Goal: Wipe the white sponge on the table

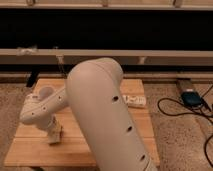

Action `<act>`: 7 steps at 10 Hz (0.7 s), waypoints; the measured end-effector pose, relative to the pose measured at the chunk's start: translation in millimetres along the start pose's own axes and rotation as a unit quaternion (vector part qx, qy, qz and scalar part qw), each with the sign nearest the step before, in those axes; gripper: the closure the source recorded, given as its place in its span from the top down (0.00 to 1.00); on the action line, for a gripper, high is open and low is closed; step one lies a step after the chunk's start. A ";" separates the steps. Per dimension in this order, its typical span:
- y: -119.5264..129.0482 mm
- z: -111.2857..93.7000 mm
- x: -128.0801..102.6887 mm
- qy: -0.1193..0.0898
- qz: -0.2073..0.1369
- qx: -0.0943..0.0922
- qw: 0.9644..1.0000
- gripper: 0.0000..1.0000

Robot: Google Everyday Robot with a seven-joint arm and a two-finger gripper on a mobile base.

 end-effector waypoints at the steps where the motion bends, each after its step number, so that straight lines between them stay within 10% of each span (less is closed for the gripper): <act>1: -2.3 -0.4 -1.2 0.000 -0.003 0.001 1.000 0.07; 7: -10.7 -9.8 -10.6 -0.027 -0.001 0.017 0.999 0.67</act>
